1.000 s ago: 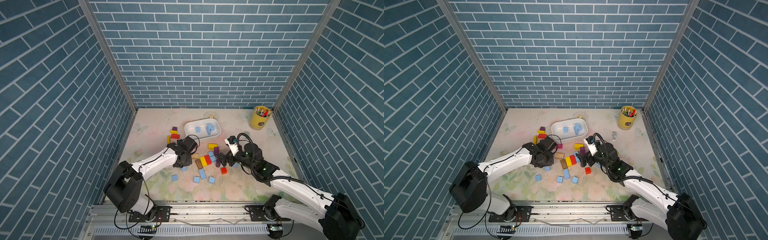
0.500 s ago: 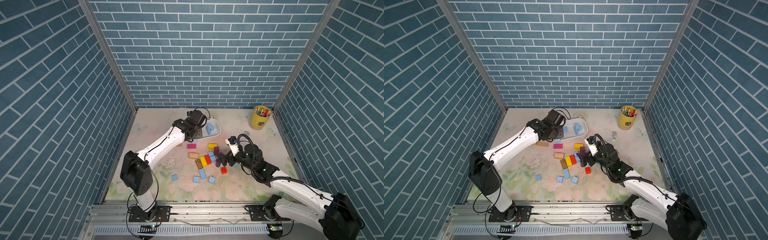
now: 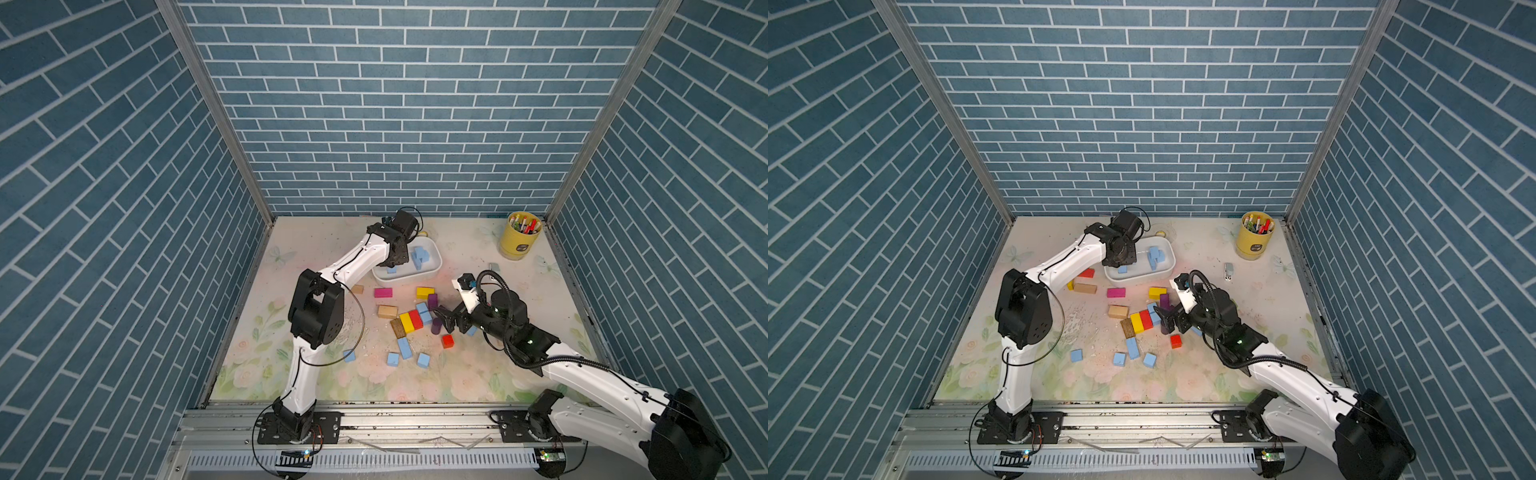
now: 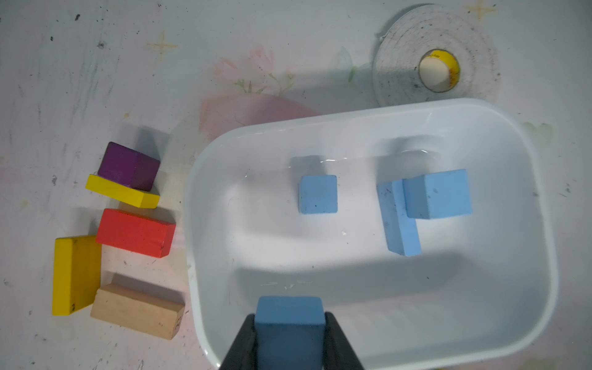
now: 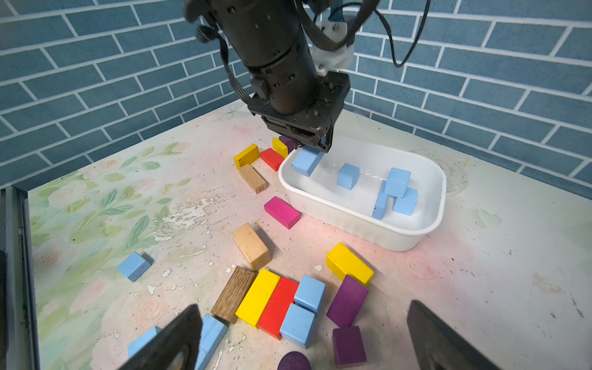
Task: Pick out the blue building blocks
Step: Place the building block in the storage box.
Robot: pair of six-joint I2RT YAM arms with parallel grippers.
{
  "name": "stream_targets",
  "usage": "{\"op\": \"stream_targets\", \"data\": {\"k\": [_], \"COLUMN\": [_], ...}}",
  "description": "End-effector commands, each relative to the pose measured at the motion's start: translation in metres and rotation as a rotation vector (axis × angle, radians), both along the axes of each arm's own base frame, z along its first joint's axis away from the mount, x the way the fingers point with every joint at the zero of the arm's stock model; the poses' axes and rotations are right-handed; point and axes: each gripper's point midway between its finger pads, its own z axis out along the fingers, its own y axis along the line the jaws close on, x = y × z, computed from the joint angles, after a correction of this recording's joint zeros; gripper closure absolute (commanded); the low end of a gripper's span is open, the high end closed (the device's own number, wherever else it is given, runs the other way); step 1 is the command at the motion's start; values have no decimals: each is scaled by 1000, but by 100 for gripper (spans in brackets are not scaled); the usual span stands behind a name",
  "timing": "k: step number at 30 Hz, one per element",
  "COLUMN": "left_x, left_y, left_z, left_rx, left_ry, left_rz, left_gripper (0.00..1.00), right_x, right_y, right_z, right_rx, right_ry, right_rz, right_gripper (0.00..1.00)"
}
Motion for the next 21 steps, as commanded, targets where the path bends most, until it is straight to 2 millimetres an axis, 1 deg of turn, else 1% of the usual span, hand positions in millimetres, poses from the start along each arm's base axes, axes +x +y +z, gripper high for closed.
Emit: {"op": "stream_targets", "data": {"k": [1,6,9,17,19,21], "left_x": [8,23,30,41,42,43], "left_y": [13,21,23,17,17,17], "left_z": [-11,-35,-45,-64,-68,-72], "left_rx": [46,53,56,43,40,36], "left_ry": [30,68,76,93,98,103], "left_rz": [19,47,61,71,76,79], "left_gripper": [88,87,86,75,71,65], "right_x": [-1,-1,-1,-1,-1,-1], "right_y": [1,1,2,3,3,3], "right_z": [5,3,3,0,0,0], "right_rx": [-10,-12,-14,-23,-23,-24], "right_ry": [-53,-48,-47,-38,-38,-38], "right_rz": [19,23,25,29,30,31], "right_gripper": [1,1,1,1,1,1]}}
